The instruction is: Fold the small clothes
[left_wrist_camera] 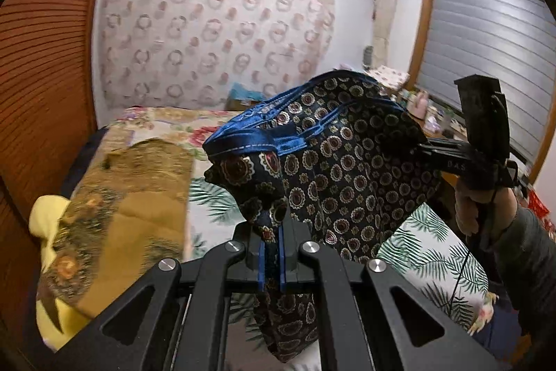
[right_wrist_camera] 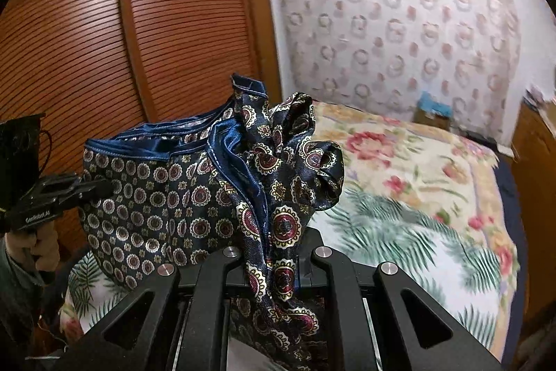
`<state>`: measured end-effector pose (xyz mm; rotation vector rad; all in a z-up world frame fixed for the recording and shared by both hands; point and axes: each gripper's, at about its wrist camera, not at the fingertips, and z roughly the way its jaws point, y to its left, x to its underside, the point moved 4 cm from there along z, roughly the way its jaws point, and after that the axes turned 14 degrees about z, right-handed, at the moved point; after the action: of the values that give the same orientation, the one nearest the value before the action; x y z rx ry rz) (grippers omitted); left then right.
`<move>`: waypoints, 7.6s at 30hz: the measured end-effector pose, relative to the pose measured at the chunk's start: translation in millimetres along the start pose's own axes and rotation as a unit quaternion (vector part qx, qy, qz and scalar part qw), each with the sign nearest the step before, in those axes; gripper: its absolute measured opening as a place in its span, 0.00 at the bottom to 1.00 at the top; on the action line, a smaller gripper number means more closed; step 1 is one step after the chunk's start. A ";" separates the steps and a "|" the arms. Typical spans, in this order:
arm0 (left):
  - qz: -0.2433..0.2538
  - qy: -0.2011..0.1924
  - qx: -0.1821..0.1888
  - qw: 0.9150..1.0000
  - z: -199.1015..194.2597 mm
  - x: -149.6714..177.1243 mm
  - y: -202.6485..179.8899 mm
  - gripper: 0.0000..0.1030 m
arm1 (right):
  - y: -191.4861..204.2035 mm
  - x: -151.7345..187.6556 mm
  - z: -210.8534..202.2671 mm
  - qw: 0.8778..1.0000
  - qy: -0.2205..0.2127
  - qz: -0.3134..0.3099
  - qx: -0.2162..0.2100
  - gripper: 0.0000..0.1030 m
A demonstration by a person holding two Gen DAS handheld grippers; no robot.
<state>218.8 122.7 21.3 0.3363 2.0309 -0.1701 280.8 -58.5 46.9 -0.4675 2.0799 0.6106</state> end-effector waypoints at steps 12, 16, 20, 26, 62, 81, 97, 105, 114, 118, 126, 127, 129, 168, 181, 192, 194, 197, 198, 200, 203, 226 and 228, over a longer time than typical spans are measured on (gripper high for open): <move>-0.060 -0.012 -0.071 0.996 -7.2 33.2 96.5 0.06 | 39.9 -54.0 111.9 0.995 0.006 -0.094 -0.039 0.11; -0.091 -0.014 -0.078 0.993 -3.0 51.6 117.9 0.06 | 51.4 -62.7 153.9 0.988 0.006 -0.153 -0.025 0.11; -0.120 -0.008 -0.080 0.989 1.3 74.4 130.2 0.06 | 69.0 -64.6 205.0 0.980 0.015 -0.196 -0.022 0.11; -0.126 0.011 -0.106 0.986 5.2 94.6 130.9 0.06 | 82.5 -65.9 269.1 0.977 0.040 -0.207 -0.029 0.12; -0.083 0.070 -0.167 0.980 29.3 113.0 141.6 0.89 | 6.3 -49.8 358.8 0.991 0.107 -0.078 -0.002 0.66; -0.060 0.061 -0.182 0.980 -0.2 104.4 118.6 0.89 | 41.8 -29.6 289.4 0.993 0.084 -0.066 -0.045 0.70; -0.049 0.033 -0.238 0.970 -49.8 100.0 114.0 1.00 | 54.4 0.5 252.7 0.993 0.084 -0.066 -0.054 0.73; -0.048 0.054 -0.237 0.969 -52.9 107.4 107.8 1.00 | 61.6 9.6 238.5 0.992 0.086 -0.063 -0.063 0.76; -0.053 0.057 -0.221 0.972 -55.5 113.5 100.0 1.00 | 66.8 27.9 208.8 0.994 0.071 -0.069 -0.053 0.88; -0.054 0.059 -0.222 0.972 -56.8 110.5 93.6 1.00 | 70.4 35.4 185.0 0.994 0.062 -0.076 -0.053 0.88; -0.041 0.047 -0.219 0.974 -65.1 98.6 70.7 1.00 | 67.2 53.4 126.8 0.995 0.039 -0.077 -0.041 0.88; -0.041 0.045 -0.218 0.974 -66.3 97.7 68.3 1.00 | 65.7 55.9 118.9 0.996 0.036 -0.074 -0.042 0.88; -0.040 0.044 -0.213 0.975 -67.6 95.3 60.3 1.00 | 62.8 62.0 101.9 0.996 0.029 -0.070 -0.036 0.88; 0.038 -0.026 -0.096 0.994 -63.7 12.3 -120.9 1.00 | -17.6 153.4 -219.2 0.975 -0.144 0.074 0.153 0.88; 0.036 -0.034 -0.101 0.994 -68.7 7.7 -121.9 1.00 | -10.9 165.2 -210.9 0.972 -0.154 0.081 0.157 0.88; 0.036 -0.031 -0.102 0.994 -68.6 9.2 -120.1 1.00 | -21.1 156.2 -208.1 0.971 -0.155 0.083 0.160 0.88; 0.036 -0.031 -0.102 0.994 -68.7 9.3 -120.2 1.00 | -21.5 155.6 -207.4 0.971 -0.155 0.085 0.159 0.88; 0.036 -0.032 -0.102 0.994 -69.2 9.3 -120.1 1.00 | -22.6 156.1 -205.8 0.971 -0.155 0.086 0.160 0.88; 0.036 -0.032 -0.102 0.994 -69.1 9.2 -120.2 1.00 | -22.2 156.4 -206.1 0.971 -0.155 0.086 0.160 0.88; 0.036 -0.032 -0.102 0.994 -68.9 9.9 -120.0 1.00 | -22.4 156.1 -206.1 0.971 -0.155 0.087 0.160 0.88; 0.036 -0.032 -0.102 0.994 -69.0 10.0 -120.3 1.00 | -22.6 156.2 -206.1 0.971 -0.155 0.087 0.160 0.88; 0.035 -0.030 -0.103 0.994 -68.2 11.2 -120.2 1.00 | -24.1 157.8 -206.8 0.971 -0.156 0.085 0.160 0.88; 0.036 -0.030 -0.103 0.994 -68.2 11.6 -119.9 1.00 | -24.1 157.9 -206.7 0.971 -0.156 0.085 0.160 0.88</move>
<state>119.1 28.4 39.8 0.2693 1.9529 0.0733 74.3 -213.6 7.5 -0.0052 1.8785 0.4037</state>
